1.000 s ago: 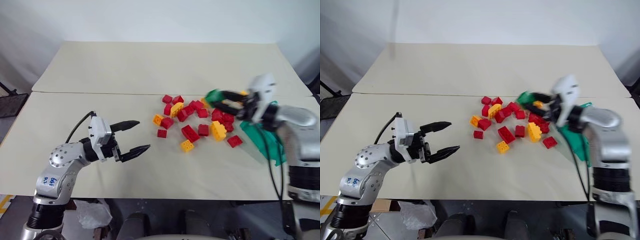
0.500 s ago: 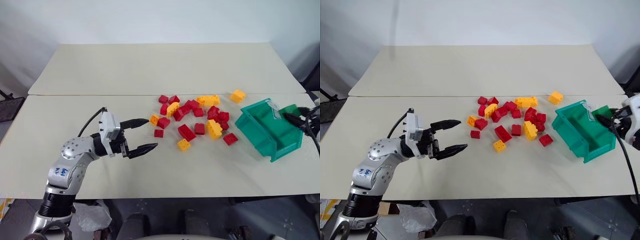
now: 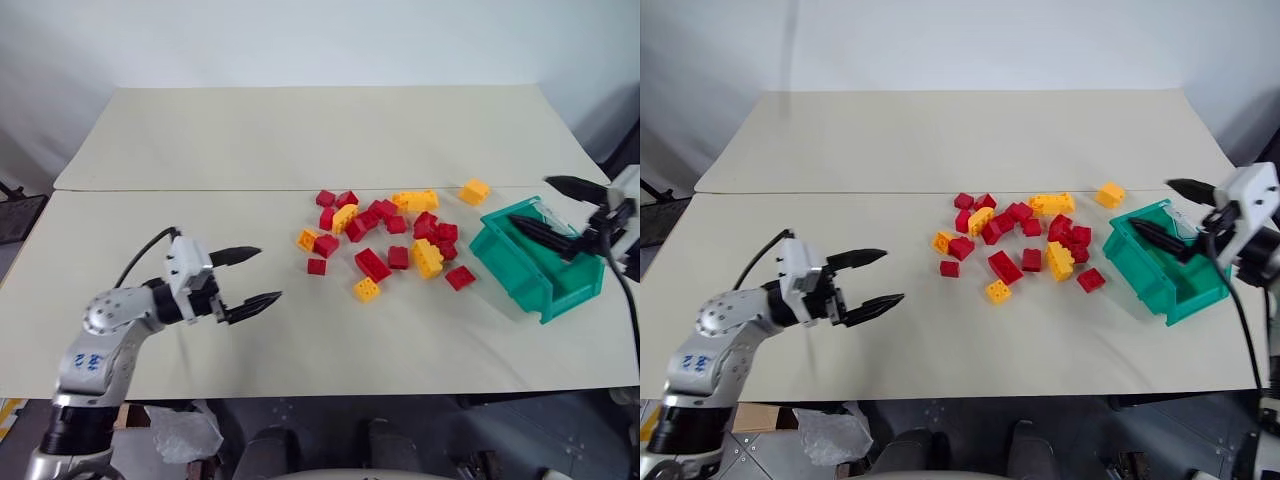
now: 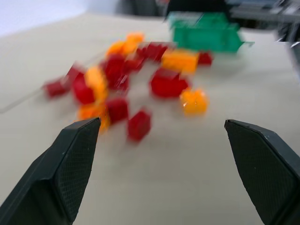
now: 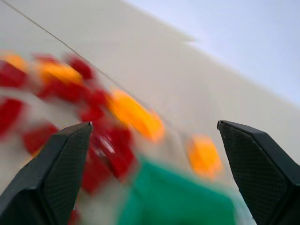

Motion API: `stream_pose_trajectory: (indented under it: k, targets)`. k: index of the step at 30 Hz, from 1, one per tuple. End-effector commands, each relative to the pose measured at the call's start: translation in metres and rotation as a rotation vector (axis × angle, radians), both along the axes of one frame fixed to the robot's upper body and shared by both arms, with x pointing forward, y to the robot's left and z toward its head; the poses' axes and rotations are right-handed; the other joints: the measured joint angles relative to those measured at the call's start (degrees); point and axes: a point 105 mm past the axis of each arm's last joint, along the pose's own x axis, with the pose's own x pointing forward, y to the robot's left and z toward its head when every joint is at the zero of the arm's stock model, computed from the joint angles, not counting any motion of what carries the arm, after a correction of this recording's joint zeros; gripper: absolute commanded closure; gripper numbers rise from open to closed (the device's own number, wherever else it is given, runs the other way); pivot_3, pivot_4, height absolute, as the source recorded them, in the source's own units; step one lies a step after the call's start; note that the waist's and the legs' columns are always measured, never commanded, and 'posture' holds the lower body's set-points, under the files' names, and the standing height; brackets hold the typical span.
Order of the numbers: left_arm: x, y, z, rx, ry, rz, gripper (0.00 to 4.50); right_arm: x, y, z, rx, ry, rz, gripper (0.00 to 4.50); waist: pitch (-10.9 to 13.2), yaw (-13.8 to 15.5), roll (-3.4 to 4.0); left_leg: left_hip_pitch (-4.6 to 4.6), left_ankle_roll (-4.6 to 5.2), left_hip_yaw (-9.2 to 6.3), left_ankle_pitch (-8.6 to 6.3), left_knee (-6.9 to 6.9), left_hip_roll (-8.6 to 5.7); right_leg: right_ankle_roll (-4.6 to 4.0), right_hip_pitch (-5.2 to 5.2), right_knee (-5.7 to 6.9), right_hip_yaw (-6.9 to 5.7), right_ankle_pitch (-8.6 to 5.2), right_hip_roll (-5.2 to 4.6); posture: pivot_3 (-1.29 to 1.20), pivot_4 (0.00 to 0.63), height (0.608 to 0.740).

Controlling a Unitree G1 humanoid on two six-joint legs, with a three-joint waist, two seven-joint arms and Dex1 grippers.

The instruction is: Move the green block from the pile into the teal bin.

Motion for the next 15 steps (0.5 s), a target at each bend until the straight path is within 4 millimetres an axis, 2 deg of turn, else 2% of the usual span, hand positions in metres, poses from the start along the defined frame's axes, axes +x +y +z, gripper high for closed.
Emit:
stream_pose_trajectory:
  k: [1,3,5,7,11,15]
  targets:
    - [-0.004,0.026,0.001,0.033,-0.039,0.104,0.0,-0.018,0.059,0.001,0.051,-0.047,0.264,0.03,0.0,0.2,0.0,-0.01,0.0,-0.04,0.0,0.0,0.01,-0.01,0.0,-0.01,-0.02,0.01,0.0,0.0,0.15,0.74]
    - [-0.008,0.033,-0.004,0.033,-0.022,0.132,0.0,-0.024,0.072,-0.007,0.084,-0.023,0.321,0.03,0.0,0.5,0.0,-0.04,-0.01,-0.1,-0.01,-0.01,-0.01,0.01,0.0,0.01,-0.03,0.01,-0.05,0.0,0.15,0.74]
    - [-0.014,0.043,-0.014,0.036,-0.009,0.18,0.0,-0.027,0.082,-0.033,0.093,0.037,0.341,0.03,0.0,1.2,0.01,-0.11,0.02,-0.27,-0.03,0.01,-0.12,0.15,0.0,-0.02,-0.07,0.11,-0.15,0.0,0.15,0.74]
    - [-0.018,0.047,-0.018,0.043,-0.01,0.209,0.0,-0.031,0.087,-0.047,0.088,0.058,0.353,0.03,0.0,1.7,-0.02,-0.1,0.12,-0.29,-0.1,0.0,-0.14,0.22,0.08,-0.15,-0.07,0.18,-0.17,0.0,0.15,0.74]
    - [-0.024,0.05,-0.019,0.052,-0.034,0.265,0.0,-0.041,0.083,-0.087,0.065,0.133,0.345,0.03,0.0,1.7,-0.02,-0.13,0.2,-0.27,-0.15,0.0,-0.26,0.3,0.09,-0.25,-0.07,0.22,-0.28,0.0,0.15,0.74]
    - [-0.03,0.049,-0.017,0.033,-0.027,0.26,0.0,-0.044,0.073,-0.1,0.037,0.157,0.333,0.03,0.0,1.5,-0.02,-0.09,0.22,-0.14,-0.15,0.01,-0.27,0.32,0.09,-0.25,-0.03,0.23,-0.29,0.0,0.15,0.74]
